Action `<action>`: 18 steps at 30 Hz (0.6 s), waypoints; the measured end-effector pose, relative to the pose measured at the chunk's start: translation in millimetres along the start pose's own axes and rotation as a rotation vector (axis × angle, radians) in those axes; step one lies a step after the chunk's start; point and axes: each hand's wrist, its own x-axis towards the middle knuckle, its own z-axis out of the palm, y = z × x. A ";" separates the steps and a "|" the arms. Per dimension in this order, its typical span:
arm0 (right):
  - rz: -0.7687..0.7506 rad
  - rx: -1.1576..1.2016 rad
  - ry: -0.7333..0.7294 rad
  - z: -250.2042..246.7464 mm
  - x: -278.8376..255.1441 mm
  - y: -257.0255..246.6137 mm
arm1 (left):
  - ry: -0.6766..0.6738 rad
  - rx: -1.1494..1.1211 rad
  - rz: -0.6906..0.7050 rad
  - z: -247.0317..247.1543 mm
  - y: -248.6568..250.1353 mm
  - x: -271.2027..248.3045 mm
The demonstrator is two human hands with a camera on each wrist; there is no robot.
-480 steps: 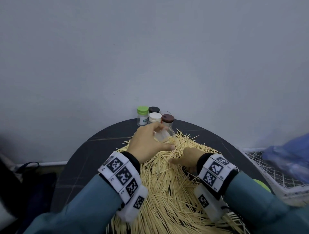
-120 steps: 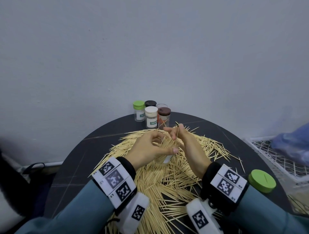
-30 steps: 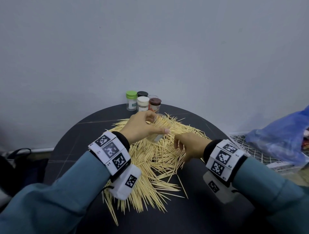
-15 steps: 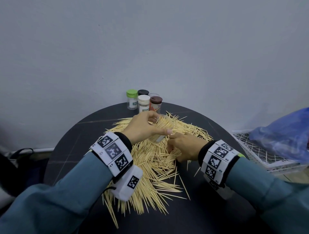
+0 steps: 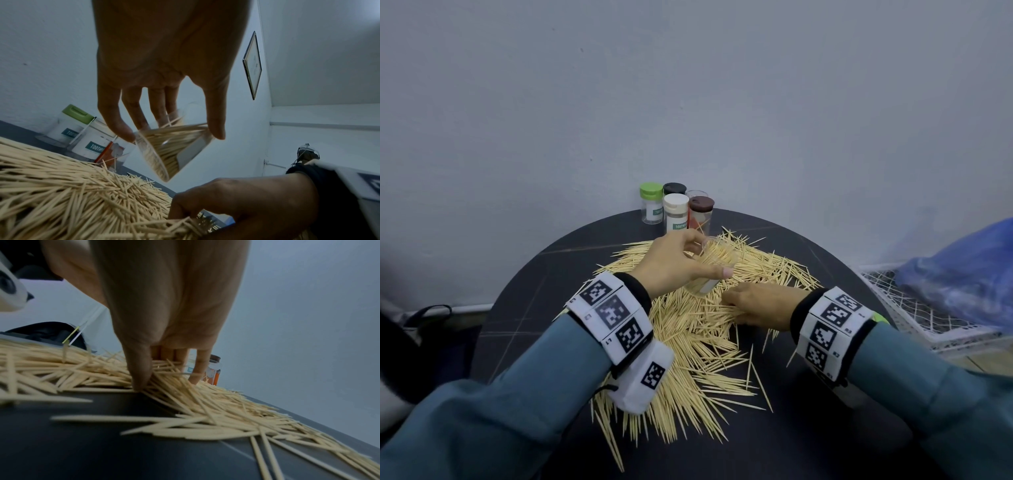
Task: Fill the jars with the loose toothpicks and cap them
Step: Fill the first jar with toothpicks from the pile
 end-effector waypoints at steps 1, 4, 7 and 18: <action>0.009 0.008 -0.004 -0.1 0.5 -0.9 | 0.000 0.000 -0.002 -0.2 -0.2 0.2; 0.055 0.038 -0.020 -0.7 1.2 -4.4 | -0.001 0.000 -0.008 -0.4 -1.9 1.3; 0.097 0.066 -0.027 -2.2 1.8 -6.2 | 0.001 0.009 -0.007 -0.7 -2.7 2.1; 0.207 0.199 -0.019 -9.6 4.9 -0.6 | 0.033 -0.012 0.008 -7.6 -3.6 4.1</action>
